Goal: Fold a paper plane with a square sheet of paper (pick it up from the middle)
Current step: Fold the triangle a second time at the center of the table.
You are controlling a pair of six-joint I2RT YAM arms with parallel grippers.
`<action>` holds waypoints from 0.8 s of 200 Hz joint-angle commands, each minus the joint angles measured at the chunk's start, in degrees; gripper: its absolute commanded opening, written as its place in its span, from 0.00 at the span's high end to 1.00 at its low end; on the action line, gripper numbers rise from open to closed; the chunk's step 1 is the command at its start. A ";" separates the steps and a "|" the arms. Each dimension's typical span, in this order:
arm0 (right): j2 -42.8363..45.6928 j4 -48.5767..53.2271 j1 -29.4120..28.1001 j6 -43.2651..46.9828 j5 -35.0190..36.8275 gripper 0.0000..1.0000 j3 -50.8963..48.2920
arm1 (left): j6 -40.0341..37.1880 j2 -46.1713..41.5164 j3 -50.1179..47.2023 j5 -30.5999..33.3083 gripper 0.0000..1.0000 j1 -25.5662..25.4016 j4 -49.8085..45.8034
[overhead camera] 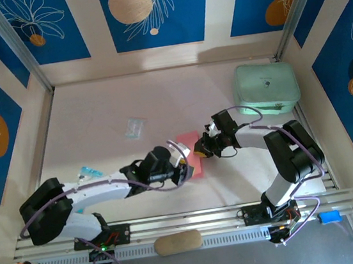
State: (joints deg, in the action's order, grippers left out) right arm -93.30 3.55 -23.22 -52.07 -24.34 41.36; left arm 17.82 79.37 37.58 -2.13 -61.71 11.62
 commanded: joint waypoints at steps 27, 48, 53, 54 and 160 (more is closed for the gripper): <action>-0.45 2.42 0.42 0.40 -2.81 0.91 1.50 | -14.74 9.18 7.97 20.53 0.47 -11.40 -5.88; -0.48 2.72 0.55 0.40 -2.74 0.91 1.63 | -16.23 12.73 11.05 27.27 0.44 -13.72 -9.76; -0.41 2.70 0.55 0.40 -2.76 0.91 1.68 | -15.82 13.58 12.14 28.80 0.44 -13.90 -11.63; -0.40 2.70 0.55 0.40 -2.75 0.91 1.65 | -15.77 13.78 12.37 29.09 0.44 -13.93 -11.98; -0.08 2.21 1.15 0.48 -2.82 0.91 0.83 | -13.84 18.47 15.82 36.86 0.43 -14.84 -16.68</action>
State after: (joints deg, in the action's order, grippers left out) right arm -93.34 4.75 -22.33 -51.86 -25.56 41.80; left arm 3.95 95.81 51.35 33.28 -76.31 -2.46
